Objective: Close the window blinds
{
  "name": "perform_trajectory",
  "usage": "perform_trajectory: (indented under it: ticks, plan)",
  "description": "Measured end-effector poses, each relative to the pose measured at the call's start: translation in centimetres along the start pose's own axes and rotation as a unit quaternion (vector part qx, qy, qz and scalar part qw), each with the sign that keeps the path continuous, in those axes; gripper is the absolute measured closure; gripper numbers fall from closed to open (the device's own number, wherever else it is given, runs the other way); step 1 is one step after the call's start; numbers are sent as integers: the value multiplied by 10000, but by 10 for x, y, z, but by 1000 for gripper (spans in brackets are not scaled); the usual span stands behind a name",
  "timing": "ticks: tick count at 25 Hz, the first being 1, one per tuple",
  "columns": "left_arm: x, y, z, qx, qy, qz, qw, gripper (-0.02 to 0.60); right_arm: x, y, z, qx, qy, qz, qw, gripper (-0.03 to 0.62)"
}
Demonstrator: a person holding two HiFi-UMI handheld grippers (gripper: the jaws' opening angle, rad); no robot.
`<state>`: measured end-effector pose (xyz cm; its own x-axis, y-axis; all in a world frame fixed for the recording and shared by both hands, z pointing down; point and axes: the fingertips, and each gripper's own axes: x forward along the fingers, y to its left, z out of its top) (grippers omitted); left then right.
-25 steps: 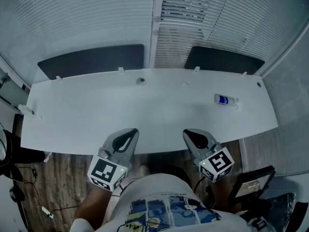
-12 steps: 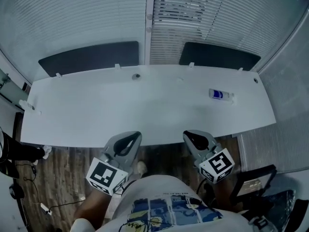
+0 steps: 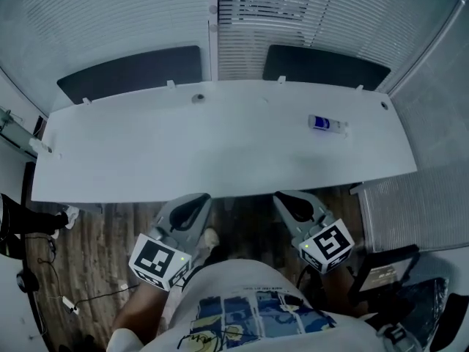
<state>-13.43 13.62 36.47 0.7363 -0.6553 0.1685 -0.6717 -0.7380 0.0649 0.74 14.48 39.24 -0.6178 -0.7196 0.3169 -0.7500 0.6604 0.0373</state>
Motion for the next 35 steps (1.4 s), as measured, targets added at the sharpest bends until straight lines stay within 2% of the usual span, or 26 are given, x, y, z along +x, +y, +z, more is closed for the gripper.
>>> perform_trajectory:
  ticks: [3, 16, 22, 35]
  plan:
    - [-7, -21, 4, -1, 26, 53, 10000, 580, -21, 5, 2, -60, -88, 19, 9999, 591]
    - [-36, -61, 6, 46, 6, 43, 10000, 580, -60, 35, 5, -276, -255, 22, 9993, 592]
    - [-43, -67, 2, 72, 62, 18, 10000, 580, -65, 48, 7, -123, -163, 44, 9998, 592]
    - [-36, -74, -11, 30, 157, -54, 9999, 580, -63, 52, 0, -215, -145, 130, 9996, 592]
